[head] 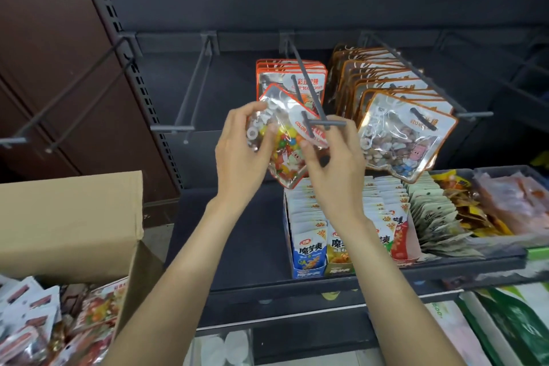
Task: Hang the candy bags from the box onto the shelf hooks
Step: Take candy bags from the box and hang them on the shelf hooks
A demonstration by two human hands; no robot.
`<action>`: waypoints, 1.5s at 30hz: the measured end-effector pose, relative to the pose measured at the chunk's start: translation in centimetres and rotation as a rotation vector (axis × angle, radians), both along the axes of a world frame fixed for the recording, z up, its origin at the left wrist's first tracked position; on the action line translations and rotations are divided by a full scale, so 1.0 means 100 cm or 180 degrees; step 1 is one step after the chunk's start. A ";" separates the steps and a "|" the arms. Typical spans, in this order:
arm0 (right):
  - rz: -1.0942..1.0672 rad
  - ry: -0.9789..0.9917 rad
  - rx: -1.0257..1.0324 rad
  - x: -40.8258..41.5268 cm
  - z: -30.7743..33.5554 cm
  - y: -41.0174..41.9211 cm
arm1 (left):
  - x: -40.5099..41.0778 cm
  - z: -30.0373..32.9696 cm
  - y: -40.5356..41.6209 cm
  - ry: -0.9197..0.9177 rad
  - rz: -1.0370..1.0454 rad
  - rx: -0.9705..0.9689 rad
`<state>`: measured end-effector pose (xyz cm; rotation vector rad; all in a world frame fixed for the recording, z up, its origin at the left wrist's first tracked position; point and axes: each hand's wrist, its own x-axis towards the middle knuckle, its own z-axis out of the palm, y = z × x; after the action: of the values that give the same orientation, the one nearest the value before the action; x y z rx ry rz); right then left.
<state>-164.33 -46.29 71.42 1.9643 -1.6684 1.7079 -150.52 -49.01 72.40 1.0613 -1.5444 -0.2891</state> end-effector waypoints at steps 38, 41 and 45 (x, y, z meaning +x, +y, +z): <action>0.1470 0.0577 0.0357 0.111 -0.096 0.148 | 0.189 -0.104 0.220 -0.0822 0.0614 0.1060; 0.1728 0.1111 0.0970 0.136 -0.126 0.159 | 0.246 -0.134 0.250 -0.1618 0.0885 0.1574; 0.2081 0.1358 0.1290 0.177 -0.138 0.161 | 0.307 -0.153 0.273 -0.1786 0.1085 0.2037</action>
<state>-146.66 -30.19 57.62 3.0445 -1.3749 0.9529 -119.78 -21.75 57.10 2.0157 -1.7617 -0.2661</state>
